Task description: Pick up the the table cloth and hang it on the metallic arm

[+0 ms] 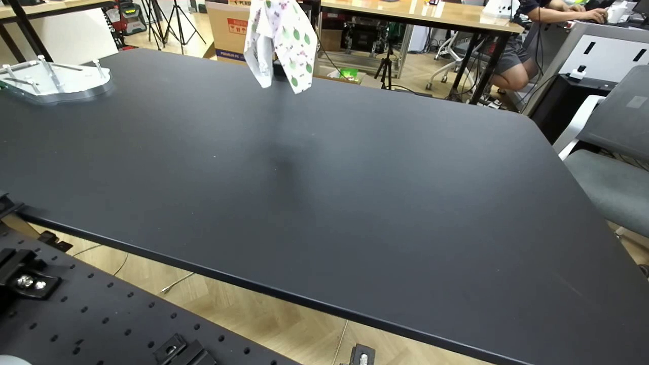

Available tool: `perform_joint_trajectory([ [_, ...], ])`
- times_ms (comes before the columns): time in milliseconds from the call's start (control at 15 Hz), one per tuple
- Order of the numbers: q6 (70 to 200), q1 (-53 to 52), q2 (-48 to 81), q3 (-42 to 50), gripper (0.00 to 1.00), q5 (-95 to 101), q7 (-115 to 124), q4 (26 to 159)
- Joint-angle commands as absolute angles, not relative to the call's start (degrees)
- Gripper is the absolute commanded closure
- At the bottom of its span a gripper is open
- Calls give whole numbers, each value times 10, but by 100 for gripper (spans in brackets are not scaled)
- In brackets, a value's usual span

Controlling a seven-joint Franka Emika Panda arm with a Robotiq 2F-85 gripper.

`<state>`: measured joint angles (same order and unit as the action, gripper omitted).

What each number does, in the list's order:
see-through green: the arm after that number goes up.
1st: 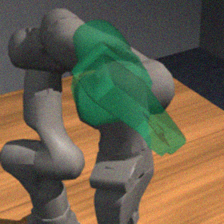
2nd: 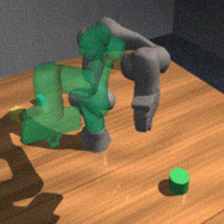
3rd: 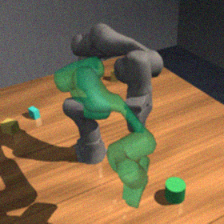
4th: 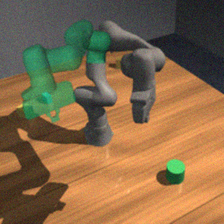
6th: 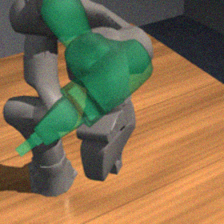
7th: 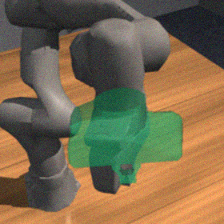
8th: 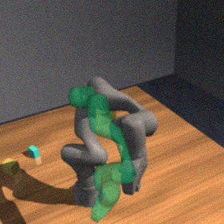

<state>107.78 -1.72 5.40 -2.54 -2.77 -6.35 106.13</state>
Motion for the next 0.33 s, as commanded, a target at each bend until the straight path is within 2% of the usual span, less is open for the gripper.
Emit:
perform_joint_trajectory([
  [0, 1075, -18, 50, -25, 0, -28, -63, 1060],
  [267, 1073, -18, 48, -25, 0, -28, -63, 1062],
])
